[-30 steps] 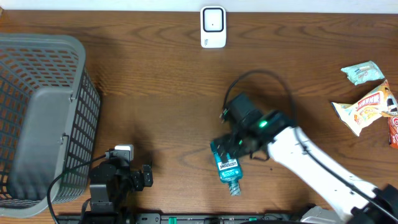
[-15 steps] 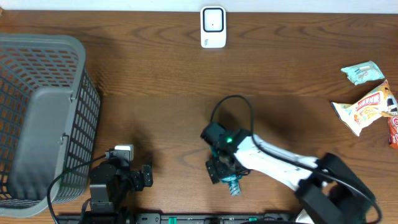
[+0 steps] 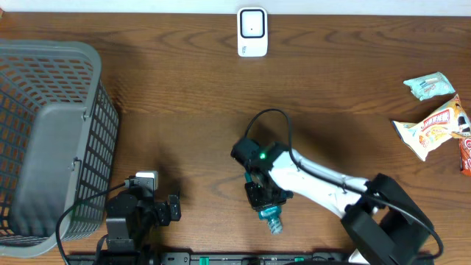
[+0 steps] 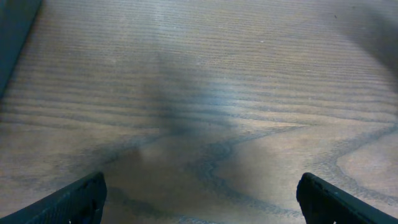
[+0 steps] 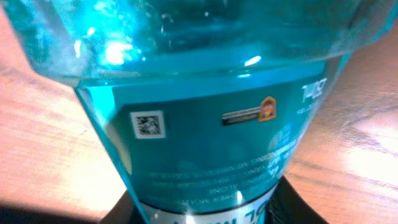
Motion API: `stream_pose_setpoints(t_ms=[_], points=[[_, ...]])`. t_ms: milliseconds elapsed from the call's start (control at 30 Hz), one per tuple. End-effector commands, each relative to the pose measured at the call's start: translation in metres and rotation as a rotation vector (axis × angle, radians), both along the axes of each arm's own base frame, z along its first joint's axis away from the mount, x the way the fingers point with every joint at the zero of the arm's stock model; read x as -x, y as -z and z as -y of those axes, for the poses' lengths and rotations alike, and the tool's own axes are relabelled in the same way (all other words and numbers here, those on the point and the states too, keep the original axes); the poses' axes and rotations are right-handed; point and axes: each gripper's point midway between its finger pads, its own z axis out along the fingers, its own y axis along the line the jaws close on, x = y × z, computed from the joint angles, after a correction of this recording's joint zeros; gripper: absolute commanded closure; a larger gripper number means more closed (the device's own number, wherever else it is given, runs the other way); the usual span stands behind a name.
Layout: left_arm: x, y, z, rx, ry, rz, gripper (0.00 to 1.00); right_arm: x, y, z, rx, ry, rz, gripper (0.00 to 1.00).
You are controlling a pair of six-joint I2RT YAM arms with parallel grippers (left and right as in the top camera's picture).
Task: Scan the item barcode
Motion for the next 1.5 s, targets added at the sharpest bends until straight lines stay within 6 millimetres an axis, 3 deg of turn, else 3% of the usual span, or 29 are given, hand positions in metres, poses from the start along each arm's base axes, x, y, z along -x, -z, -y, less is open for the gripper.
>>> stream_pose_setpoints(t_ms=[0, 200, 267, 367, 433, 600, 700, 1000, 1100, 1233, 1333, 1400, 1467], points=[[0.002, 0.004, 0.000, -0.007, 0.008, -0.014, 0.02, 0.022, -0.001, 0.010, 0.000, -0.056, -0.229, 0.78], [0.002, 0.004, 0.000, -0.007, 0.008, -0.014, 0.02, 0.007, -0.050, 0.020, -0.004, -0.116, -0.295, 0.68], [0.002, 0.004, 0.000, -0.007, 0.008, -0.014, 0.02, 0.004, -0.052, 0.021, -0.015, -0.134, -0.290, 0.56], [0.002, 0.004, 0.000, -0.007, 0.008, -0.014, 0.02, -0.006, -0.045, 0.016, -0.032, -0.127, -0.245, 0.38], [0.002, 0.004, 0.000, -0.007, 0.008, -0.014, 0.02, -0.014, -0.041, 0.017, 0.004, -0.096, -0.201, 0.33], [0.002, 0.004, 0.000, -0.007, 0.008, -0.014, 0.02, -0.028, -0.036, 0.058, 0.318, 0.133, -0.059, 0.32], [0.002, 0.004, 0.000, -0.007, 0.008, -0.014, 0.02, -0.021, -0.028, 0.071, 0.416, 0.196, -0.020, 0.32], [0.002, 0.004, 0.000, -0.007, 0.008, -0.014, 0.02, 0.009, 0.013, 0.074, 0.424, 0.193, -0.012, 0.20], [0.002, 0.004, 0.000, -0.007, 0.008, -0.014, 0.02, 0.017, 0.023, 0.081, 0.441, 0.229, -0.010, 0.24], [0.002, 0.004, 0.000, -0.007, 0.008, -0.014, 0.02, 0.031, 0.035, 0.093, 0.479, 0.326, -0.020, 0.50], [0.002, 0.004, 0.000, -0.007, 0.008, -0.014, 0.02, 0.032, 0.040, 0.080, 0.415, 0.349, -0.046, 0.61], [0.002, 0.004, 0.000, -0.007, 0.008, -0.014, 0.02, 0.031, 0.043, 0.067, 0.354, 0.351, -0.061, 0.74], [0.002, 0.004, 0.000, -0.007, 0.008, -0.014, 0.02, 0.030, 0.046, 0.056, 0.290, 0.327, -0.079, 0.78]])
